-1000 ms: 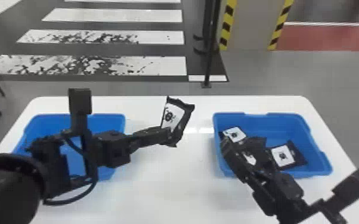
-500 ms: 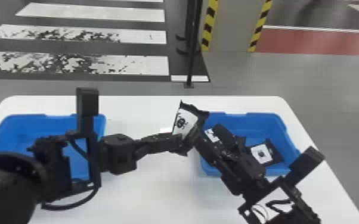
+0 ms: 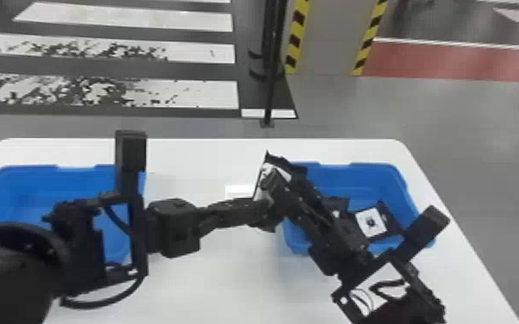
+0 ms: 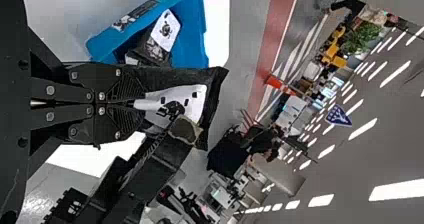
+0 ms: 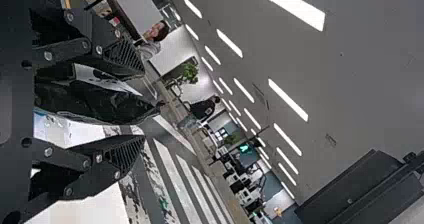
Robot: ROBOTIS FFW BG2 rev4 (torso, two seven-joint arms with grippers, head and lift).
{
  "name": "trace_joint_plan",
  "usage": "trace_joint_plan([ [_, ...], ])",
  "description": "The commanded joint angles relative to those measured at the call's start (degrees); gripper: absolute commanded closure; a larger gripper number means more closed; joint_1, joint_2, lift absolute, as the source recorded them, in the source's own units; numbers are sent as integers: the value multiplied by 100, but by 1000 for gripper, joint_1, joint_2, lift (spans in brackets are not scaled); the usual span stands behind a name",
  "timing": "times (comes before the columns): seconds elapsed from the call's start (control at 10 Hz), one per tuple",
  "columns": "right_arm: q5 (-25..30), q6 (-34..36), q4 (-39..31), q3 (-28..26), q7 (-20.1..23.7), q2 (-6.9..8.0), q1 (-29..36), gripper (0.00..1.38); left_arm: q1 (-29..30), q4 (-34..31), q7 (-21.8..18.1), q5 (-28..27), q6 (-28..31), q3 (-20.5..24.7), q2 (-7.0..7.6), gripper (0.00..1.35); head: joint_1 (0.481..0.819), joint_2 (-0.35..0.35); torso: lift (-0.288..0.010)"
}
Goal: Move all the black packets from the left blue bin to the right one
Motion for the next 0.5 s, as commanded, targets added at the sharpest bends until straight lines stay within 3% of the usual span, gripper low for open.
trace_joint_plan([
  [0.0,-21,1,11,0,0,10,-1,1276,1,3,0,13,1,19,-9,1205,695,-117,-140],
  [0.2,-33,16,11,0,9,10,-15,1277,43,3,18,13,-140,42,-18,1193,695,-116,-140],
  [0.3,-101,16,39,0,0,10,-29,1277,155,3,71,36,-308,179,-106,907,695,-115,-140],
  [0.4,-158,16,109,-34,0,19,-85,1277,324,-11,71,47,-224,373,-193,443,695,-110,-140],
])
